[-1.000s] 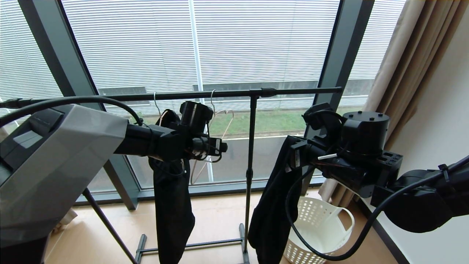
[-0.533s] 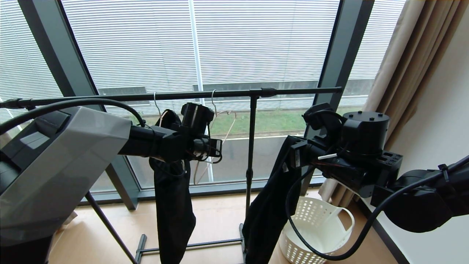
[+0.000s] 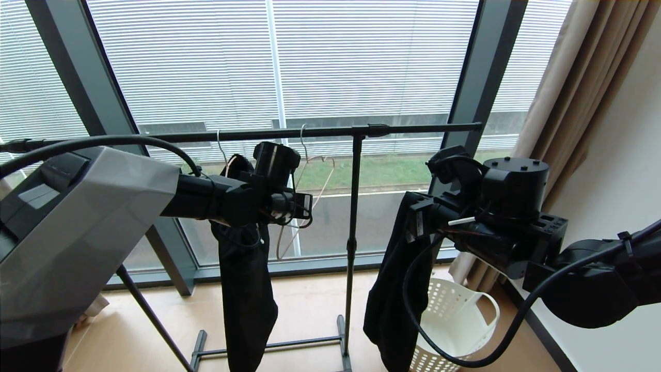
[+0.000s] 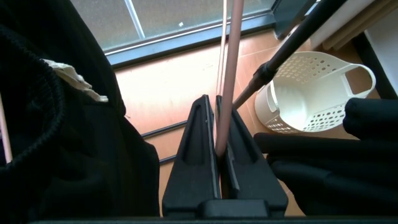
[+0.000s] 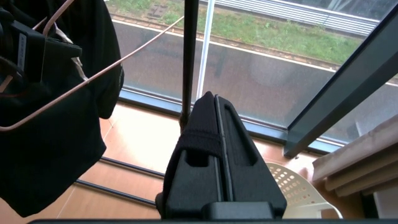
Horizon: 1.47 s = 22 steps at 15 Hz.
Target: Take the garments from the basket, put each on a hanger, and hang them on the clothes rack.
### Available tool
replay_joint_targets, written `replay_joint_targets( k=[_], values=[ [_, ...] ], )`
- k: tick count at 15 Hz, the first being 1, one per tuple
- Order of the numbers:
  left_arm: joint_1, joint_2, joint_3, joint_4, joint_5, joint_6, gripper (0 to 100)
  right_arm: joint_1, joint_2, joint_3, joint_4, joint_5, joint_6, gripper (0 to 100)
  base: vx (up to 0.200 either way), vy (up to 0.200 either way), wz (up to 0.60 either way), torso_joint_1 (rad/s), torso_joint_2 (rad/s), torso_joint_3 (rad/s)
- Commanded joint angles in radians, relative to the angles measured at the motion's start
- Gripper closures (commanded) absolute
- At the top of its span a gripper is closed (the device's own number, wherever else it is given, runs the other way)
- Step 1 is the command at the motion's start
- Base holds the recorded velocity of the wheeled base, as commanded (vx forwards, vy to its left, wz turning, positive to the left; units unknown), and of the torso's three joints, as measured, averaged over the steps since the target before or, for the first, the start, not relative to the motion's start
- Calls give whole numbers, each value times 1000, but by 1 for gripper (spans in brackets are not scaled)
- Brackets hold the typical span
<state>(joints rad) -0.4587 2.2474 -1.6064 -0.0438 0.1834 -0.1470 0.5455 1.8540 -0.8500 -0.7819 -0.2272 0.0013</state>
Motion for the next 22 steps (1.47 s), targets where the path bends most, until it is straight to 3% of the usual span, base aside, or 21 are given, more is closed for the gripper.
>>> replay_joint_targets(
  k=[1,9,13,17,22],
  values=[
    [-5,-51,5,1,1,0,100,1,-3,0,0,0,0,100,0,0,0,0,0,0],
    [-32,-216,175,-31,-1,3,100,2,-4,0,0,0,0,100,0,0,0,0,0,0],
    [-61,-361,424,-110,-1,12,100,2,-3,0,0,0,0,100,0,0,0,0,0,0],
    [-67,-486,700,-304,-4,41,100,2,2,0,0,0,0,100,0,0,0,0,0,0],
    [-84,-597,913,-418,-9,46,100,7,7,0,1,0,0,100,0,0,0,0,0,0]
  ],
)
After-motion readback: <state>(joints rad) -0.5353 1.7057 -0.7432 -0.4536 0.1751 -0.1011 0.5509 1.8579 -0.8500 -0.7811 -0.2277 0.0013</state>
